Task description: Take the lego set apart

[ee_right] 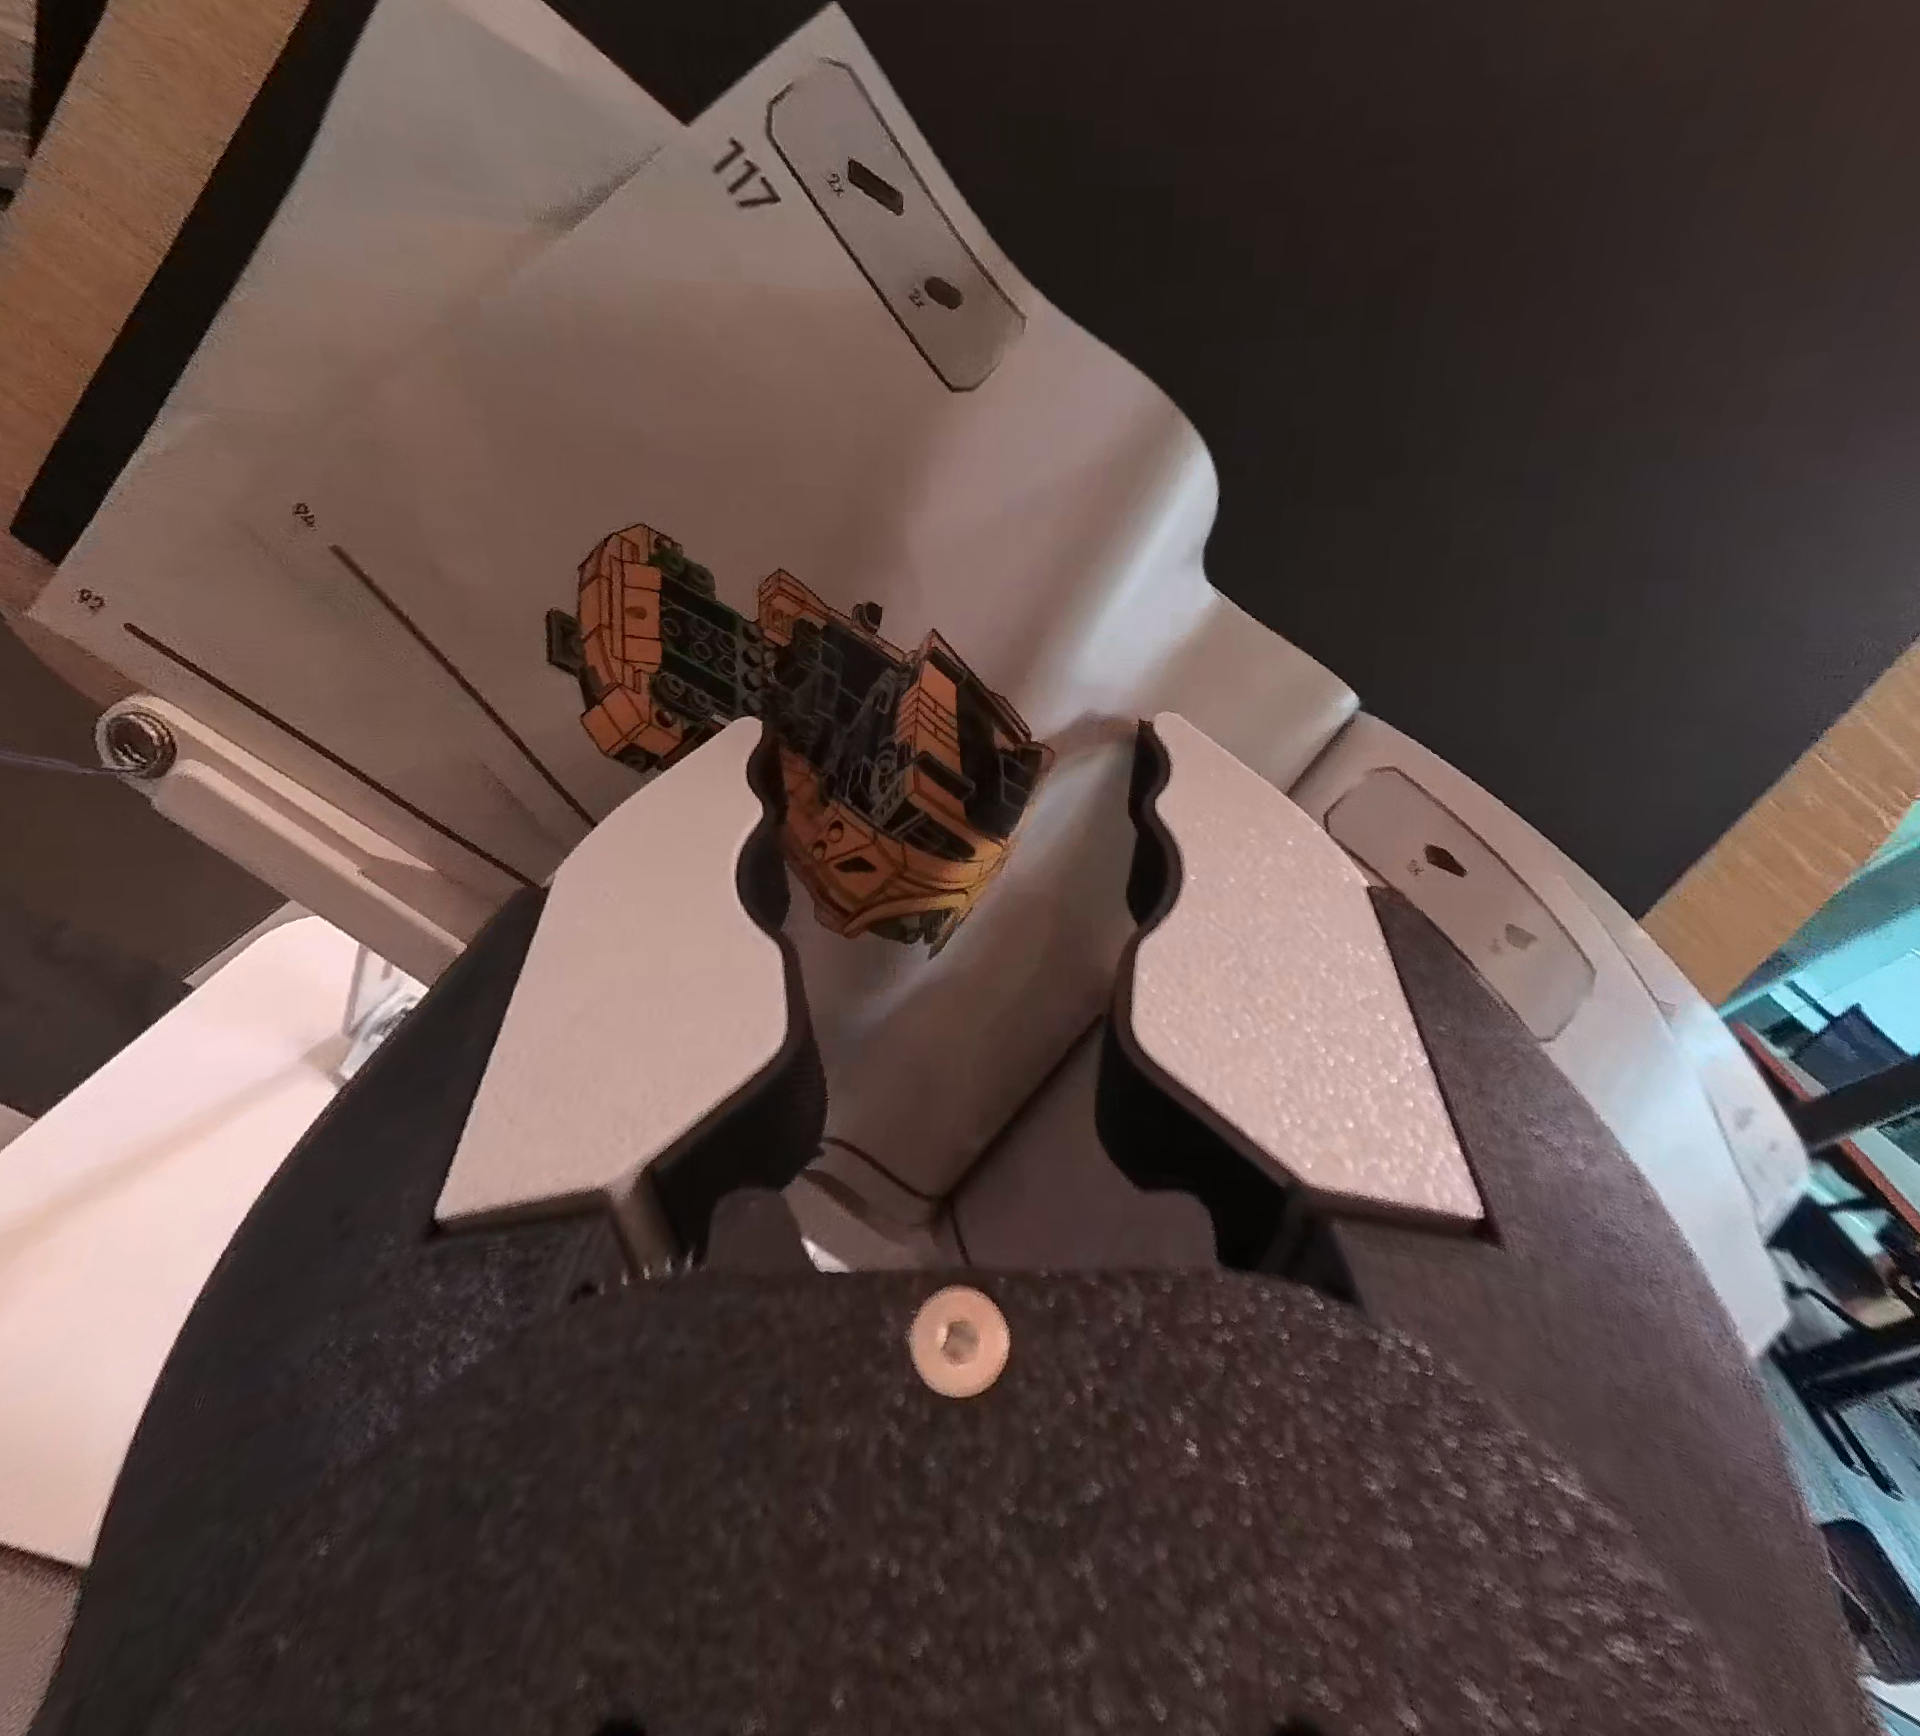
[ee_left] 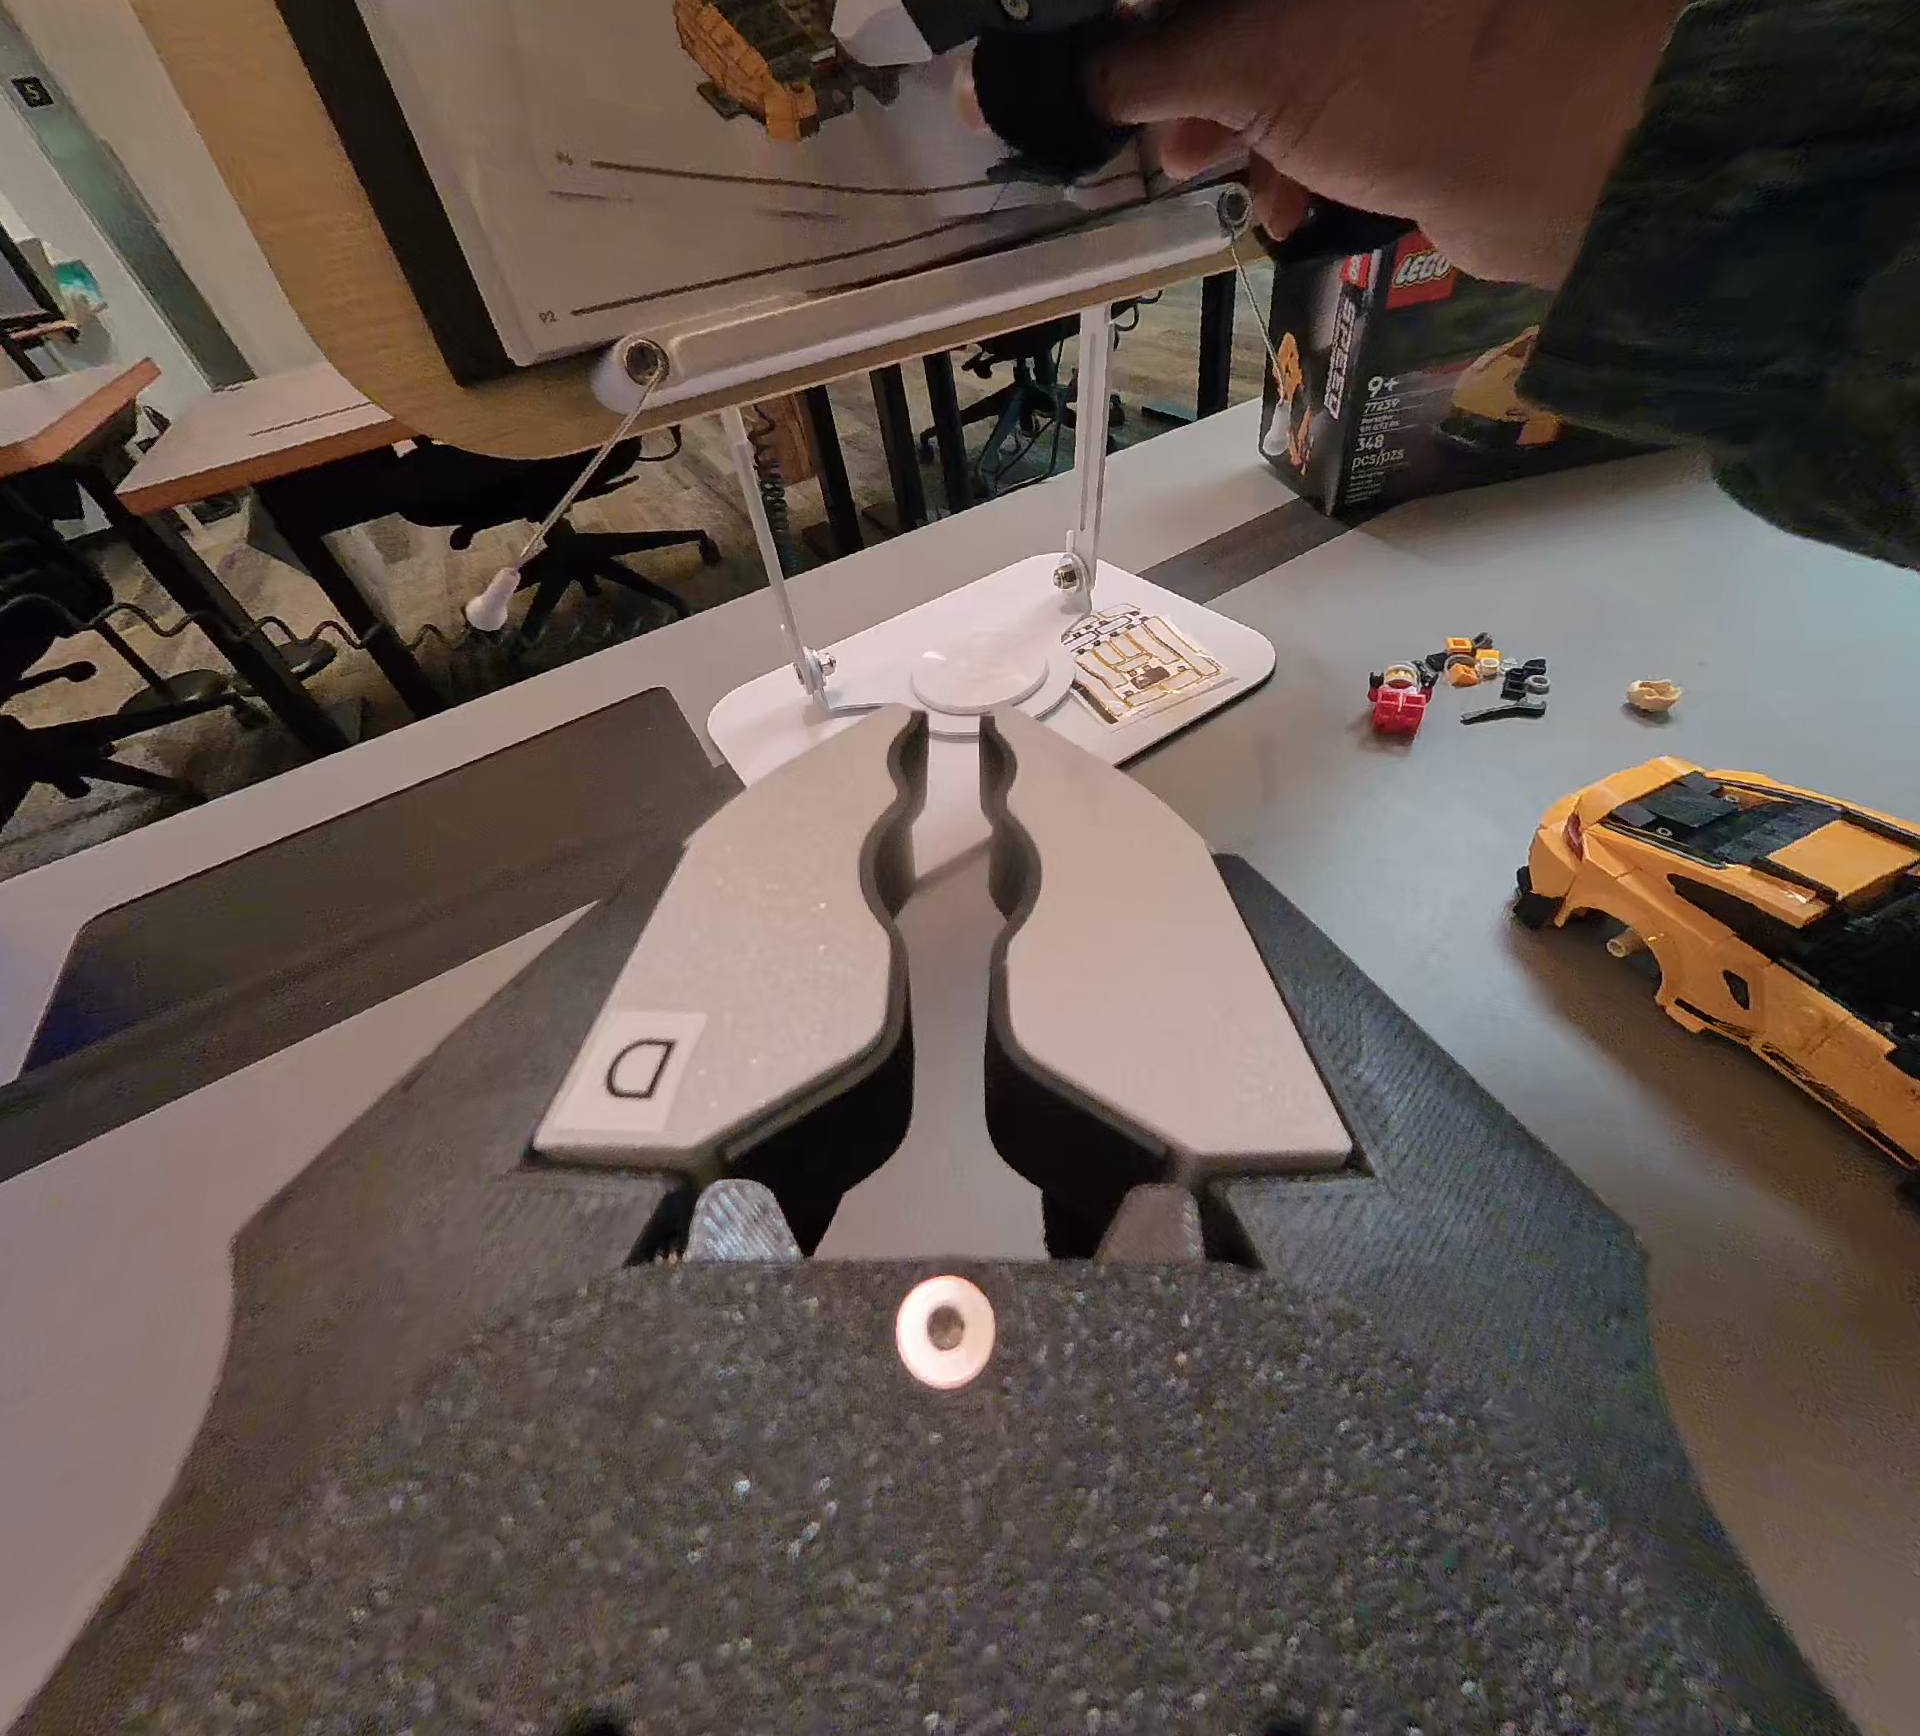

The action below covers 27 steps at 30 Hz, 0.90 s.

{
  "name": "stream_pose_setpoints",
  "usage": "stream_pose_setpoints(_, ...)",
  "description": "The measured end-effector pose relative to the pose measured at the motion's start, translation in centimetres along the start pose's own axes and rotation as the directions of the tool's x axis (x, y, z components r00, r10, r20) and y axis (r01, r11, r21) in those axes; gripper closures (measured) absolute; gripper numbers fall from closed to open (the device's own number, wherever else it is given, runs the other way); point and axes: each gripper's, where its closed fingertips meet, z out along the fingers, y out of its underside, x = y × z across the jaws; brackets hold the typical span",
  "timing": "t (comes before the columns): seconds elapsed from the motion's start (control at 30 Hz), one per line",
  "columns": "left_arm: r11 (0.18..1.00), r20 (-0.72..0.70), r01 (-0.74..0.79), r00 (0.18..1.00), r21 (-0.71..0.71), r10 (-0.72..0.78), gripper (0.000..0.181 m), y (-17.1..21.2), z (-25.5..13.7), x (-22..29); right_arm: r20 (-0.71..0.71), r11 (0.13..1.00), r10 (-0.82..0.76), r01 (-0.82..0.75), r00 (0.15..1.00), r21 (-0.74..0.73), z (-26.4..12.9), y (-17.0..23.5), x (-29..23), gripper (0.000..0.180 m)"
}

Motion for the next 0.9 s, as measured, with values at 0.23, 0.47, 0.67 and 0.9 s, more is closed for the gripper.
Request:
stream_pose_setpoints(0.23, 1.0, 0.0, -0.002, 1.0, -0.012, 0.002, 0.172, 0.3, 0.2, 0.0, 0.013, 1.0, 0.004, -0.005, 1.0, 0.005, -0.2, 0.0, 0.1, 0.118)
stream_pose_setpoints(0.47, 1.0, -0.007, 0.001, 1.0, -0.016, -0.001, 0.172, 0.4, 0.2, 0.2, 0.025, 1.0, 0.014, -0.015, 1.0, 0.016, -0.2, -0.1, 0.0, 0.114)
stream_pose_setpoints(0.67, 1.0, -0.016, 0.0, 1.0, -0.022, -0.001, 0.172, 0.6, 0.2, 0.3, 0.121, 0.987, 0.053, -0.07, 0.991, 0.144, -2.7, -2.2, -0.1, 0.092)
stream_pose_setpoints(0.9, 1.0, -0.03, -0.005, 1.0, -0.024, 0.004, 0.172, 0.5, 0.2, 0.8, 0.38, 0.956, 0.085, -0.183, 0.921, 0.231, -12.4, -1.0, 0.7, 0.118)
